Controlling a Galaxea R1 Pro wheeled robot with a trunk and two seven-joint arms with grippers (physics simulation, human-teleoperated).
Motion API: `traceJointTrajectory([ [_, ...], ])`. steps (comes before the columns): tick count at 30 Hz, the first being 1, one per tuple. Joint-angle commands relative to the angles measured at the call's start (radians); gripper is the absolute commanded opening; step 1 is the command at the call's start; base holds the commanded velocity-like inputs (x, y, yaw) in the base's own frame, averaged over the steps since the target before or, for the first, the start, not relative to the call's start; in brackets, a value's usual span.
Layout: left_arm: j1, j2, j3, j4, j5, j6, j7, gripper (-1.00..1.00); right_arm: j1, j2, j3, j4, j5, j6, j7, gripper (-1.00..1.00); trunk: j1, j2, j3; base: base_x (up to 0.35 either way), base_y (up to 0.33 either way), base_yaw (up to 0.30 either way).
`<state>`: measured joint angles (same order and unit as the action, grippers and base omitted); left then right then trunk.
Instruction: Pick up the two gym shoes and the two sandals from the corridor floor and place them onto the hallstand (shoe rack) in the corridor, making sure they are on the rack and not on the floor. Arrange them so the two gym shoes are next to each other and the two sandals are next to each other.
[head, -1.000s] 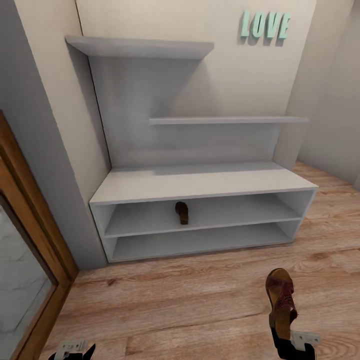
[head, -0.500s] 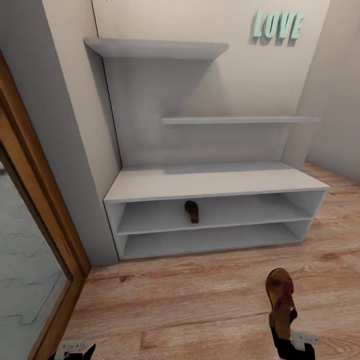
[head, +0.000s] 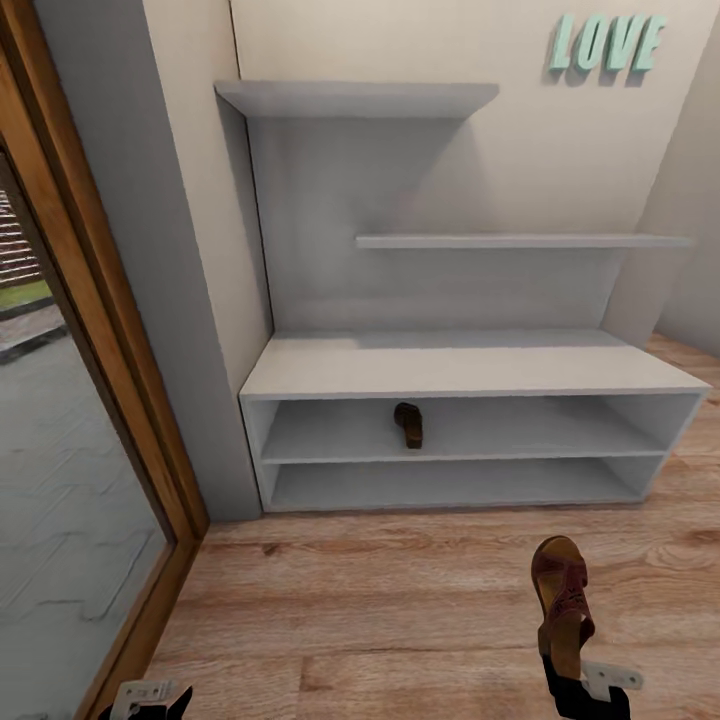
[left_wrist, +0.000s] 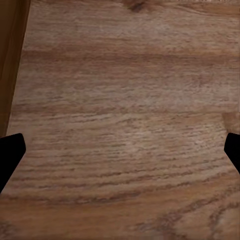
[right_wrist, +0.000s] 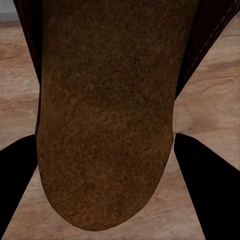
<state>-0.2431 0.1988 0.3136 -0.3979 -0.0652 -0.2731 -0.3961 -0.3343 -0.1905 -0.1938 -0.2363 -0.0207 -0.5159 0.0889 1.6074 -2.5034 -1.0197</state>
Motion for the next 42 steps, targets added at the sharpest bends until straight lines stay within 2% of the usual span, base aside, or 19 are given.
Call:
traceJointTrajectory([
  [1,-0.001,-0.002,0.008,0.001,-0.007,-0.014,-0.009,1.00,-0.001,0.000,-0.007,0.000,-0.002,-0.003,0.009,-1.00,0.000,0.000,-0.001,0.000,0.000,0.007],
  [2,-0.001,-0.002,0.008,0.001,-0.007,-0.018,-0.011,1.00,0.000,0.000,-0.007,0.000,-0.002,-0.003,0.009,-1.00,0.000,0.000,-0.001,0.000,0.000,0.006],
  [3,-0.001,-0.005,0.008,0.001,-0.008,-0.043,-0.056,1.00,0.000,0.000,-0.007,0.000,-0.003,-0.004,0.009,-1.00,0.000,0.000,-0.001,0.000,0.000,0.002],
  [4,-0.001,-0.005,0.009,0.002,-0.006,-0.055,-0.134,1.00,0.000,0.000,-0.007,0.000,-0.004,-0.004,0.009,-1.00,0.000,0.000,-0.001,0.000,0.000,0.000],
  [6,0.000,-0.004,0.010,0.002,-0.001,-0.058,-0.151,1.00,-0.001,0.001,-0.007,0.000,-0.004,-0.004,0.009,-1.00,0.000,0.000,-0.001,0.000,0.000,0.000],
  [16,0.001,0.000,0.015,0.023,0.025,-0.061,-0.169,1.00,-0.001,0.005,-0.003,0.001,0.001,-0.001,0.011,-1.00,0.000,0.000,-0.001,0.000,0.000,0.000],
  [20,0.001,0.001,0.017,0.026,0.032,-0.061,-0.174,1.00,-0.001,0.031,0.015,-0.003,0.007,0.013,0.011,-1.00,0.000,0.000,-0.001,0.000,0.000,0.000],
  [21,0.001,0.002,0.017,0.027,0.035,-0.062,-0.178,1.00,-0.001,0.049,0.027,-0.010,0.015,0.031,0.010,-1.00,0.000,0.000,-0.001,0.000,0.000,0.000],
  [25,0.003,0.002,0.018,0.028,0.038,-0.062,-0.183,1.00,-0.003,0.085,0.050,-0.045,0.038,0.106,0.006,-1.00,0.000,0.000,-0.001,0.000,0.000,0.000],
  [27,0.005,0.001,0.018,0.029,0.038,-0.063,-0.185,1.00,-0.010,0.111,0.059,-0.089,0.059,0.201,-0.006,-1.00,0.000,0.000,-0.001,0.000,0.000,0.000],
  [28,0.006,0.001,0.018,0.030,0.039,-0.065,-0.186,1.00,-0.018,0.130,0.063,-0.126,0.072,0.278,-0.022,-1.00,0.000,0.000,-0.001,0.000,0.000,0.000],
  [30,0.007,0.000,0.018,0.030,0.039,-0.071,-0.186,1.00,-0.028,0.151,0.065,-0.169,0.083,0.362,-0.043,-1.00,0.000,0.000,-0.001,0.000,0.000,0.000],
  [31,0.007,0.000,0.018,0.031,0.040,-0.083,-0.186,1.00,-0.041,0.179,0.068,-0.214,0.095,0.445,-0.068,-1.00,0.000,0.000,-0.001,0.000,0.000,0.000],
  [33,0.008,-0.001,0.017,0.031,0.040,-0.096,-0.187,1.00,-0.055,0.211,0.070,-0.258,0.107,0.522,-0.095,-1.00,0.000,0.000,-0.001,0.000,0.000,0.000],
  [34,0.008,-0.002,0.017,0.031,0.040,-0.108,-0.187,1.00,-0.070,0.246,0.075,-0.294,0.120,0.591,-0.125,-1.00,0.000,0.000,-0.001,0.000,0.000,0.000],
  [36,0.008,-0.003,0.017,0.031,0.039,-0.116,-0.187,1.00,-0.087,0.280,0.084,-0.322,0.135,0.650,-0.156,-1.00,0.000,0.000,-0.001,0.000,0.000,0.000],
  [37,0.008,-0.004,0.017,0.031,0.039,-0.121,-0.187,1.00,-0.108,0.312,0.096,-0.341,0.151,0.697,-0.188,-1.00,0.000,0.000,-0.001,0.000,0.000,0.000],
  [40,0.008,-0.005,0.016,0.031,0.039,-0.127,-0.187,1.00,-0.155,0.363,0.128,-0.358,0.173,0.760,-0.250,-1.00,0.000,0.000,-0.001,0.000,0.000,0.000],
  [42,0.008,-0.005,0.016,0.031,0.039,-0.128,-0.187,1.00,-0.178,0.365,0.146,-0.361,0.179,0.778,-0.275,-1.00,0.000,0.000,-0.001,0.000,0.000,0.000],
])
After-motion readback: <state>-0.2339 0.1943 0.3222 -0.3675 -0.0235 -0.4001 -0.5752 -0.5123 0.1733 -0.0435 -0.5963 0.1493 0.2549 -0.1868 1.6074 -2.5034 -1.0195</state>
